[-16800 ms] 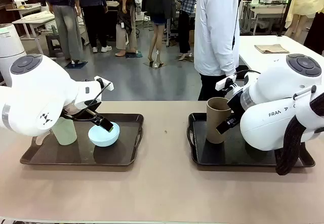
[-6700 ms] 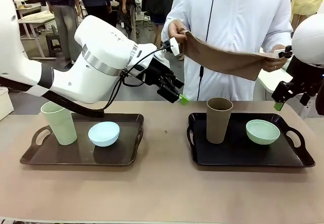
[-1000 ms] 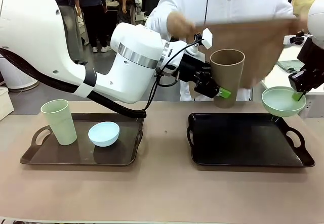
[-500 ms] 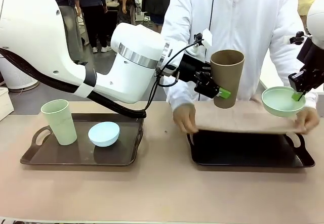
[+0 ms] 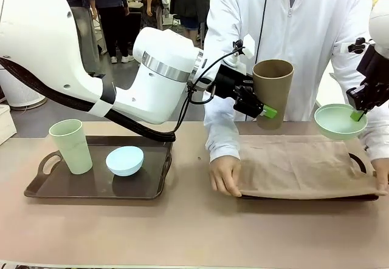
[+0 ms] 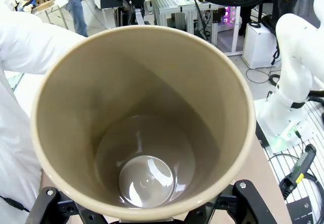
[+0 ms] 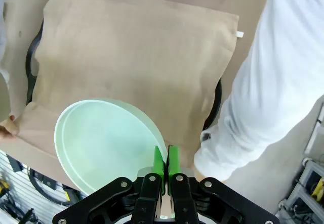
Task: Set up a tray with a mat and arrange the tableware.
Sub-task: Place the Picnic Bowl and Reusable plastic cup back onto the Handle tray in front of the human's position.
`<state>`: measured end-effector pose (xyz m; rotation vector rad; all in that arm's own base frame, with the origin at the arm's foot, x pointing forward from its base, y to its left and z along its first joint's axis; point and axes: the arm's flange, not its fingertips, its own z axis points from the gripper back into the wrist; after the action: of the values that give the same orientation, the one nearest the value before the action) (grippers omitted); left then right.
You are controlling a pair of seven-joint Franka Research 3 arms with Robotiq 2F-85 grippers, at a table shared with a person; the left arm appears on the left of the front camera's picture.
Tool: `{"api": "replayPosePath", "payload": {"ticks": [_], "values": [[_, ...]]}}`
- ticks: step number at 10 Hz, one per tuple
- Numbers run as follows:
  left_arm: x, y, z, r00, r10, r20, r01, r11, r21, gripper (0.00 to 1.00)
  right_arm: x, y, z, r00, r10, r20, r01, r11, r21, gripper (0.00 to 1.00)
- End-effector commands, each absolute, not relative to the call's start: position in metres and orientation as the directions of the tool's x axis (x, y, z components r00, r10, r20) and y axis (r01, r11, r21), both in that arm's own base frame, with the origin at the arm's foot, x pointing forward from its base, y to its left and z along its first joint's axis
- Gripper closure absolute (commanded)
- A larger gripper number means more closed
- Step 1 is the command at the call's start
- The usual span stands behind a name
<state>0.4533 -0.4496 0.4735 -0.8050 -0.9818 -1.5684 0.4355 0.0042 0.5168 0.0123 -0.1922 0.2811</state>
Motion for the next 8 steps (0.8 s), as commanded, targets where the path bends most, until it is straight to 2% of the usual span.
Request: {"api": "replayPosePath", "payload": {"ticks": [1,8], "values": [[0.4537,-0.4501,0.4769,-0.204,-0.410,0.889,0.979,-0.095,0.180,1.00,0.4370,0.0036,0.5166,0.941,0.273,0.200,-0.274,0.961,-0.022,1.00],[0.4537,-0.4501,0.4769,-0.204,-0.410,0.889,0.979,-0.095,0.180,1.00,0.4370,0.0036,0.5166,0.941,0.273,0.200,-0.274,0.961,-0.022,1.00]]}}
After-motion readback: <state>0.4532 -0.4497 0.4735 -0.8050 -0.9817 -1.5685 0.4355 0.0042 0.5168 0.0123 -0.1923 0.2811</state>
